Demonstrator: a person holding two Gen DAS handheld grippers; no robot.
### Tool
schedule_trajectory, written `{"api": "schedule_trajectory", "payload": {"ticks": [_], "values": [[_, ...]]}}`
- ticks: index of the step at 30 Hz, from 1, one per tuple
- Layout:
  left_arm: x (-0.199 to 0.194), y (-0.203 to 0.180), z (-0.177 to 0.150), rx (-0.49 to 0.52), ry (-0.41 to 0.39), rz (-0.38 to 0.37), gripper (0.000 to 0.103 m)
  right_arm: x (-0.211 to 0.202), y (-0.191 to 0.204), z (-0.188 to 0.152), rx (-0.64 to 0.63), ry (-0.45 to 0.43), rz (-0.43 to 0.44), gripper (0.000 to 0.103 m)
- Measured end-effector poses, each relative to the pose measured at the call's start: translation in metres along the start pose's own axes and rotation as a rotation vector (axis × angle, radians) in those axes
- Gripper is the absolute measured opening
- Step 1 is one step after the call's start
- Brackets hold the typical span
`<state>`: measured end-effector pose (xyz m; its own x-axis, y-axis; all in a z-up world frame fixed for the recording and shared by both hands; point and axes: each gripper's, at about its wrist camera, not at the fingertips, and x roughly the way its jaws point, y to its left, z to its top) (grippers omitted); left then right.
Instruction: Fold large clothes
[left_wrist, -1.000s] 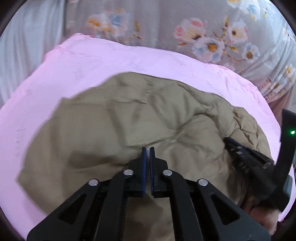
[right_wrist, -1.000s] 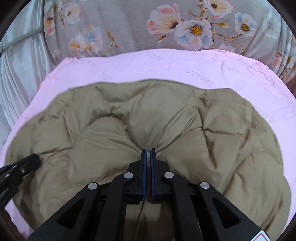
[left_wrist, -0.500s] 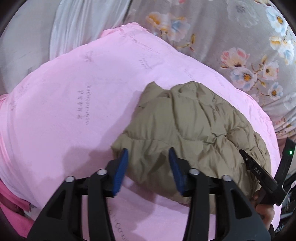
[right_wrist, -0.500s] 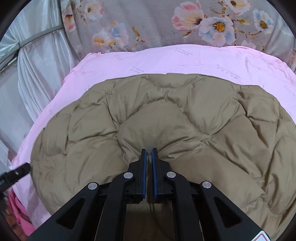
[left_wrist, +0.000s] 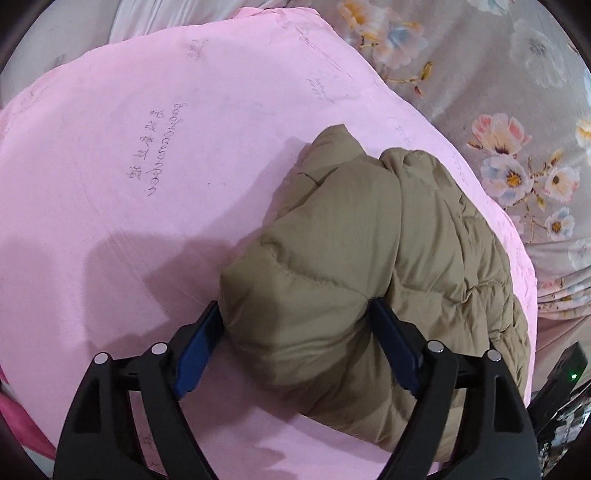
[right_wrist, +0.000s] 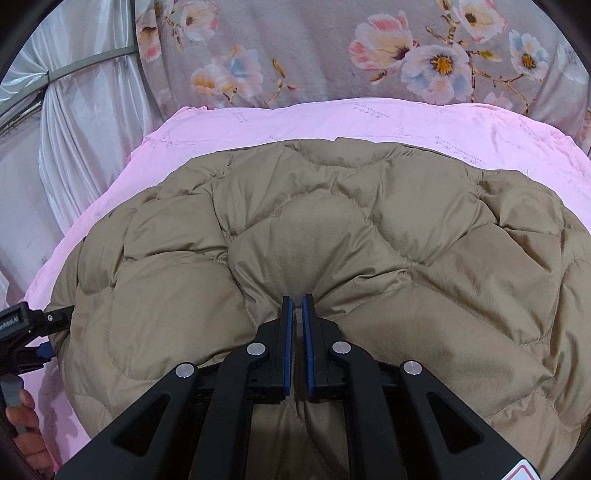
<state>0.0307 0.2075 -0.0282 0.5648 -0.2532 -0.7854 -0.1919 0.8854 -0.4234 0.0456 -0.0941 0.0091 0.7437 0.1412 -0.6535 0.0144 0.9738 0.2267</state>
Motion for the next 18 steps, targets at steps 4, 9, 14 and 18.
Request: {"api": "schedule_trajectory", "payload": {"ticks": [4,9,14,18], "values": [[0.005,-0.006,0.000,0.019,0.000,0.010,0.086,0.000,-0.002,-0.001,0.015,-0.005,0.017,0.006],[-0.004,0.006,0.000,-0.048,0.021,-0.020,0.082,0.000,-0.002,-0.002,0.023,-0.007,0.026,0.006],[-0.005,0.020,-0.002,-0.104,0.033,-0.093,0.082,0.000,-0.001,-0.002,0.027,-0.009,0.028,0.006],[0.006,0.015,0.005,-0.111,0.010,-0.125,0.088,0.000,-0.001,-0.002,0.028,-0.009,0.028,0.006]]}}
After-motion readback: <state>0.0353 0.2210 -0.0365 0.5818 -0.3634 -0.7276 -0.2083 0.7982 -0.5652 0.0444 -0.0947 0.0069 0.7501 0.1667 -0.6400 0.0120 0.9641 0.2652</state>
